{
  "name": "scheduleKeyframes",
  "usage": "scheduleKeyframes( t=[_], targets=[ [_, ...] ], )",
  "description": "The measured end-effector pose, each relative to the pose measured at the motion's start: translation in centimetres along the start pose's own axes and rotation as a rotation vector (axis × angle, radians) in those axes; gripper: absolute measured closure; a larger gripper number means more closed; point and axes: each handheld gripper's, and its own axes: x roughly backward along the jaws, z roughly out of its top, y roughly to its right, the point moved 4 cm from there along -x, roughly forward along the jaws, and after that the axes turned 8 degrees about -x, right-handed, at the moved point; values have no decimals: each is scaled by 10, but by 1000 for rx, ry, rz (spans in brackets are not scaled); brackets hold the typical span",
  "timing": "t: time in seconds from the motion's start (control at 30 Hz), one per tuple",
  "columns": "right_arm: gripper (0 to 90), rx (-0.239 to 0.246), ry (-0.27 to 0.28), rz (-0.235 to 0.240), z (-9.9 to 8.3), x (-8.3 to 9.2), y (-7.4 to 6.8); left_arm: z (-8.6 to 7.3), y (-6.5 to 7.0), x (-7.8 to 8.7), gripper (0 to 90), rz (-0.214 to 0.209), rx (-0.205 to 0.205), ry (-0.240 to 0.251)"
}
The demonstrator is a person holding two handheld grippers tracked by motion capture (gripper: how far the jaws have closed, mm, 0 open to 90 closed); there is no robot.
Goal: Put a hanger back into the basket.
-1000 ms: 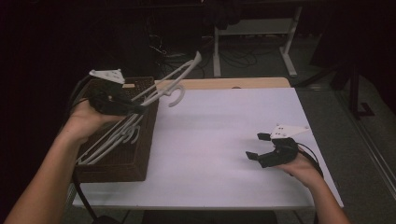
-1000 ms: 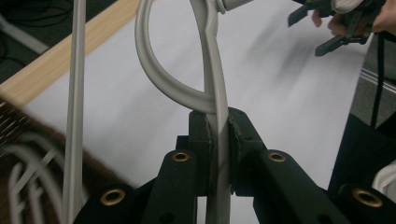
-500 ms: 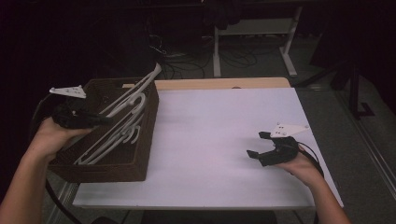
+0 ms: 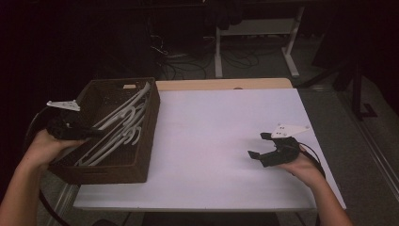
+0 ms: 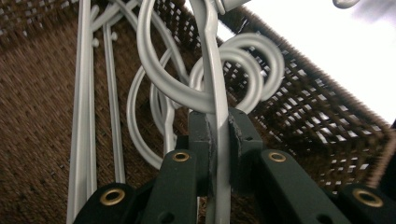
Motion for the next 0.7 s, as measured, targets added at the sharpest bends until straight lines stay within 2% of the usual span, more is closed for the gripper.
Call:
scheduleKeyframes(
  t=[0.17, 0.27, 0.37, 0.47, 0.53, 0.63, 0.7],
  targets=[
    [136, 0, 0, -2, 0, 1, 0, 2, -2, -10, 812, 18, -10, -61],
    [135, -4, -1, -5, -1, 1, 1, 3, -2, -14, 811, 2, -13, -35],
    [135, -2, 0, -5, -1, 1, 1, 0, -5, -19, 811, -15, -11, -30],
    [136, -1, 2, -4, 0, 1, 0, -6, -7, -20, 807, -41, 17, -2],
    [136, 0, 0, -2, 0, 1, 0, -8, -8, -21, 796, -42, 29, -7],
    [136, 3, -2, 1, 0, 0, -1, -14, -10, -25, 664, -18, 34, -25],
    [136, 4, -1, 3, 1, 0, -1, -15, -12, -24, 611, 7, 42, 1]
  ],
)
